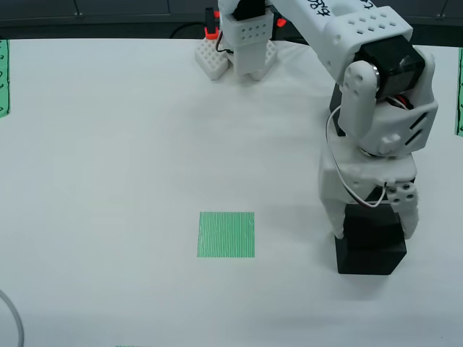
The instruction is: Stack 3 Blocks on the chosen place.
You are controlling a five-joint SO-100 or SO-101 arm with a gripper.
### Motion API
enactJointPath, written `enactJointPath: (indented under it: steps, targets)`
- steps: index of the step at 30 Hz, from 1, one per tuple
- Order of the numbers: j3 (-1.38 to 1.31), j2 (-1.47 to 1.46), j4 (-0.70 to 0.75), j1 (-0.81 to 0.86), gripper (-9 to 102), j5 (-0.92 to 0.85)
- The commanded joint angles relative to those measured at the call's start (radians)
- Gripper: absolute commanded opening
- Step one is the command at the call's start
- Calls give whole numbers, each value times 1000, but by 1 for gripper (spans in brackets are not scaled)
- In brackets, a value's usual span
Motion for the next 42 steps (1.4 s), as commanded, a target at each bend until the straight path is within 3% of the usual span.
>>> enactJointPath:
  steps: [1, 8, 21, 31, 42]
  targets:
    - [138, 141, -49, 20, 22, 29]
    - [371, 344, -163, 89, 22, 253]
    - [575, 624, -77, 276, 22, 644]
    - [586, 588, -46, 479, 20, 775]
    - [644, 506, -98, 476, 20, 950]
